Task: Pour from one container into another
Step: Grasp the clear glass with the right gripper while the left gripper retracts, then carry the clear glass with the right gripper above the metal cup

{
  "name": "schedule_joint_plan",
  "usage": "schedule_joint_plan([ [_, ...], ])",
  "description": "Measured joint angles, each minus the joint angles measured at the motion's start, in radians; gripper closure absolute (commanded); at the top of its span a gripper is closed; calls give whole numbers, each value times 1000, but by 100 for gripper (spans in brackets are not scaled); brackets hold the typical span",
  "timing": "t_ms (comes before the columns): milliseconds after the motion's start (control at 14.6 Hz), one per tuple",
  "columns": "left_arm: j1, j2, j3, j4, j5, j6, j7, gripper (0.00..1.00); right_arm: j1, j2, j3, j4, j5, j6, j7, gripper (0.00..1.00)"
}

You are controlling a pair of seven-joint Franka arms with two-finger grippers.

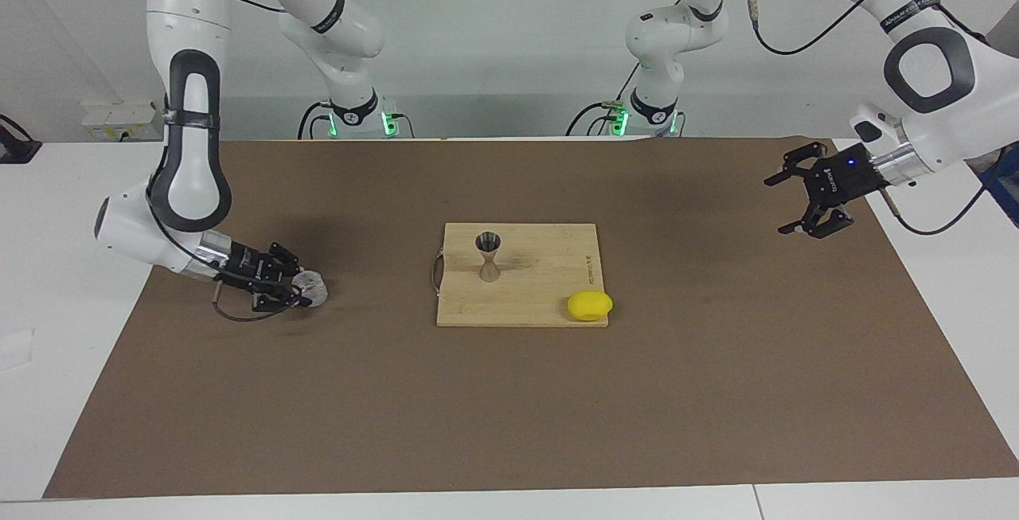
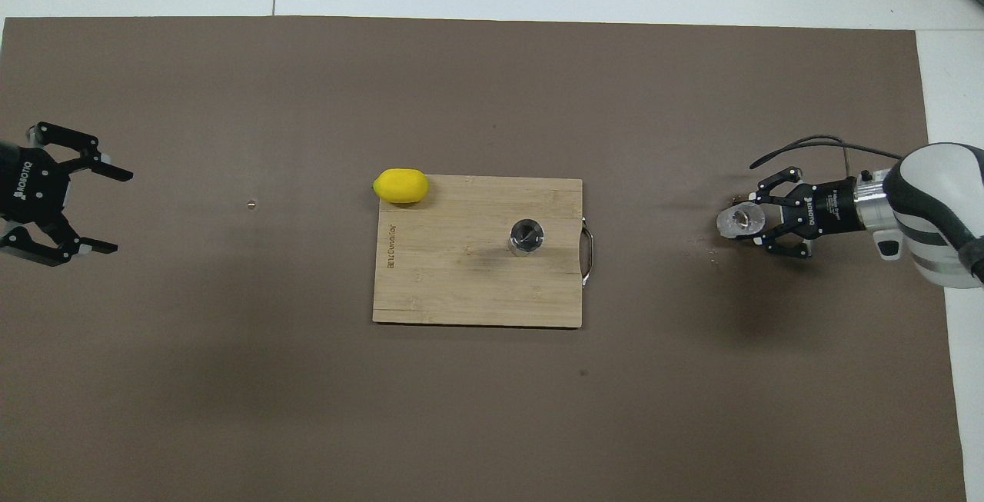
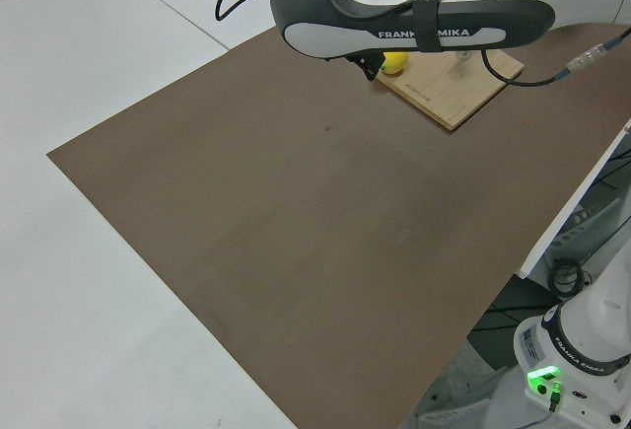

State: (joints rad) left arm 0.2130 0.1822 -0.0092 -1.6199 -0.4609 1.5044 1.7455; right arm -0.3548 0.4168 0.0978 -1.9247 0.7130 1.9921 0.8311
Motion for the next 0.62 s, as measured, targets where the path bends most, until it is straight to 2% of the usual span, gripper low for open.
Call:
schedule_joint_plan([
  [137, 0, -1, 1, 33, 11, -5, -99, 0, 0, -5, 1, 0, 1, 0, 0, 100],
  [342, -1, -3, -4, 93, 100, -5, -316, 0, 19, -45, 7, 0, 5, -1, 14, 100],
  [616, -42, -63, -16, 125, 192, -7, -735, 0, 140, -147, 10, -8, 8, -2, 185, 100],
])
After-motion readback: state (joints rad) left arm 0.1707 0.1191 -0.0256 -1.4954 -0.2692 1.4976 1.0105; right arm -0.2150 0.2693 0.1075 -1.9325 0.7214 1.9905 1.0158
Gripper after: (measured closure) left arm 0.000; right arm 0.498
